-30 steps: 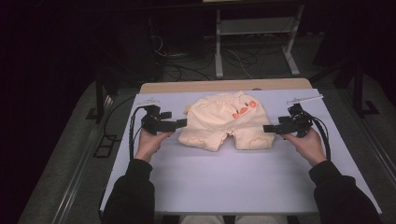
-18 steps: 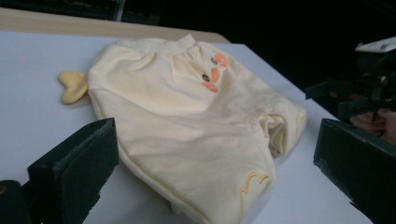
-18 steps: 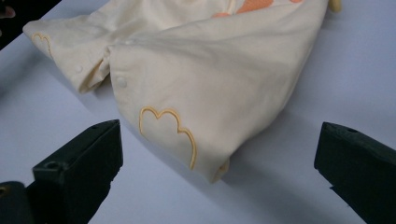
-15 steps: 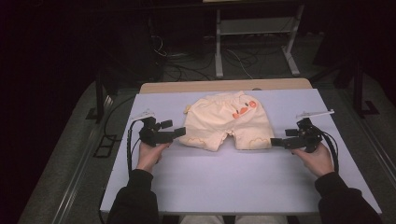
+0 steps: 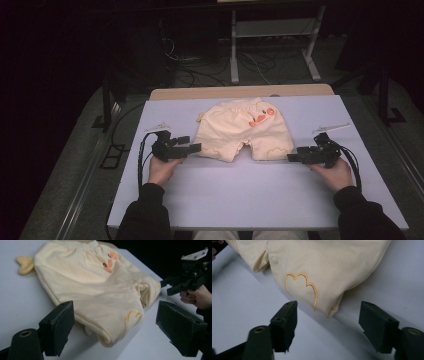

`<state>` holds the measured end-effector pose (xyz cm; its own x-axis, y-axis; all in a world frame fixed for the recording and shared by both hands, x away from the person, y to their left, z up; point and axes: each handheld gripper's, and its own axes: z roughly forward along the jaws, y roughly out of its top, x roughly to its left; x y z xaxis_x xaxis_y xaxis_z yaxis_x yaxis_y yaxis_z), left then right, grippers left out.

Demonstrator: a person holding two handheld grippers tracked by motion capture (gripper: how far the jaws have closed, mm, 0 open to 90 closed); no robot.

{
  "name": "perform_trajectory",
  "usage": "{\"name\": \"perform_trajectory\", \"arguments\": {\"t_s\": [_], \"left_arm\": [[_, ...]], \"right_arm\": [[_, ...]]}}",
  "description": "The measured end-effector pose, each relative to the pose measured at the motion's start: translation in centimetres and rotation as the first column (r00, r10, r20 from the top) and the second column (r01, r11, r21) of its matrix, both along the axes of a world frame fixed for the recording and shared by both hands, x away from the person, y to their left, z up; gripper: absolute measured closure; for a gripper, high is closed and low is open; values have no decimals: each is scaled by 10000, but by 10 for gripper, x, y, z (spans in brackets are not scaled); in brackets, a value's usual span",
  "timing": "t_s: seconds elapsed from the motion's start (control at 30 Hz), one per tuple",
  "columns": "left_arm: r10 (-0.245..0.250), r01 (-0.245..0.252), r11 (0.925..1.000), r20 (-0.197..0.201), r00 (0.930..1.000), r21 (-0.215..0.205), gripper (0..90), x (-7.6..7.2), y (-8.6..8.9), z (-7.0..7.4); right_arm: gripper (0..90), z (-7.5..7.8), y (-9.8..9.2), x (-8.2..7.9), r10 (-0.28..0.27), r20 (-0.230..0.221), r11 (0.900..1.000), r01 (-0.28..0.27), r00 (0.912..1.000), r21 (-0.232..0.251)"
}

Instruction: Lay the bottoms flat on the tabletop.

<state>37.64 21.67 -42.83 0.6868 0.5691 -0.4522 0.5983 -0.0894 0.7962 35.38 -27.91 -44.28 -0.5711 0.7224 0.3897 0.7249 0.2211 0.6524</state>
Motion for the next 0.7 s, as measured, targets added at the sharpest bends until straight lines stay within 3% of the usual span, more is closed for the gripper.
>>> {"name": "perform_trajectory", "arguments": {"t_s": [0.1,0.2,0.27,0.43,0.57,0.7], "left_arm": [[-219,220,9997,-224,9995,68,221,1,-2,-3],[-319,317,9987,58,9995,389,289,0,-5,-2],[-375,375,9983,-3,9993,435,308,0,-6,-3],[-450,475,9960,-342,9984,753,394,2,-7,-7],[-561,623,9946,-746,9956,832,477,2,-5,-8],[-662,776,9928,-1218,9903,912,597,3,-5,-10]], "right_arm": [[388,-3,2,3,-22,-58,10000,22,10000,86],[471,-5,6,5,-117,-166,9999,116,9998,-77],[500,-7,7,6,-103,-257,9999,101,9996,-79],[633,-7,11,7,95,-214,9999,-97,9997,-70],[793,-6,16,8,240,-255,9990,-249,9994,-384],[827,-3,17,8,272,-193,9985,-281,9994,-473]]}}
